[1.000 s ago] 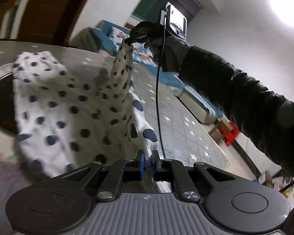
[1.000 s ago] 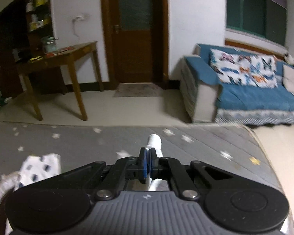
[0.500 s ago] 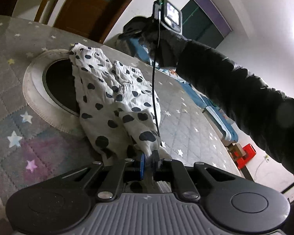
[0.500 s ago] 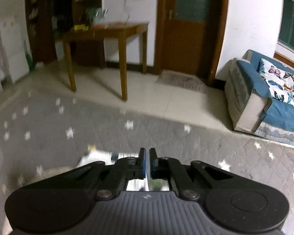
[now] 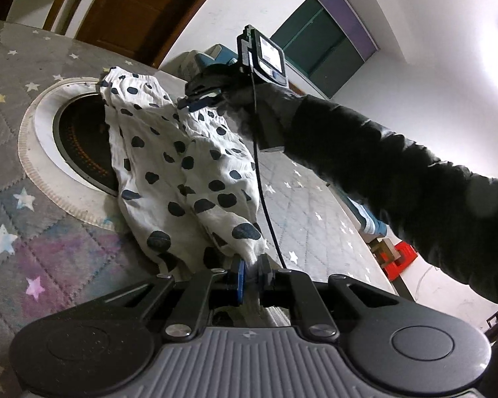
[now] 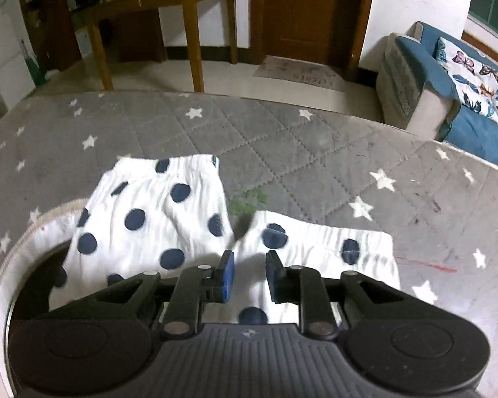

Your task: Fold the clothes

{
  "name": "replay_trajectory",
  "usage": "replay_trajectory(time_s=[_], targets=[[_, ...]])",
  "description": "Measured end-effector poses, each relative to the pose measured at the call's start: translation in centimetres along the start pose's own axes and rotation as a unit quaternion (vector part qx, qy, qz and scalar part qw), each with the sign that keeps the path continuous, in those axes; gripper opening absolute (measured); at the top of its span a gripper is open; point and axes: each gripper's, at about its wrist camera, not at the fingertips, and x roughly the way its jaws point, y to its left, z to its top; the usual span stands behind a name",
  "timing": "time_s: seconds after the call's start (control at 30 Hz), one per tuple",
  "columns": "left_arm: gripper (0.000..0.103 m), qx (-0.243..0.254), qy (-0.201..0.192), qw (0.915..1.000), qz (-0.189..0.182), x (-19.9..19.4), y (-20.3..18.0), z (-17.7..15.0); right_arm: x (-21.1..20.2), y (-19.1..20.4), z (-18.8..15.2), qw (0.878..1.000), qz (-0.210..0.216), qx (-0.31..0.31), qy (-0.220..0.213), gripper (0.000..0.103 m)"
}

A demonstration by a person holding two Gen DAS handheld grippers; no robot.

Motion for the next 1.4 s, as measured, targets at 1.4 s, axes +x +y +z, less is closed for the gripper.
replay_trajectory(time_s=[1.4], targets=[[0.026,-0.013,0.02,0.9979,0.06,-1.2,1.4,-1.2,-6.2,-1.9,-2.6,0.995,0.067,-0.056,-0.047,0.015]])
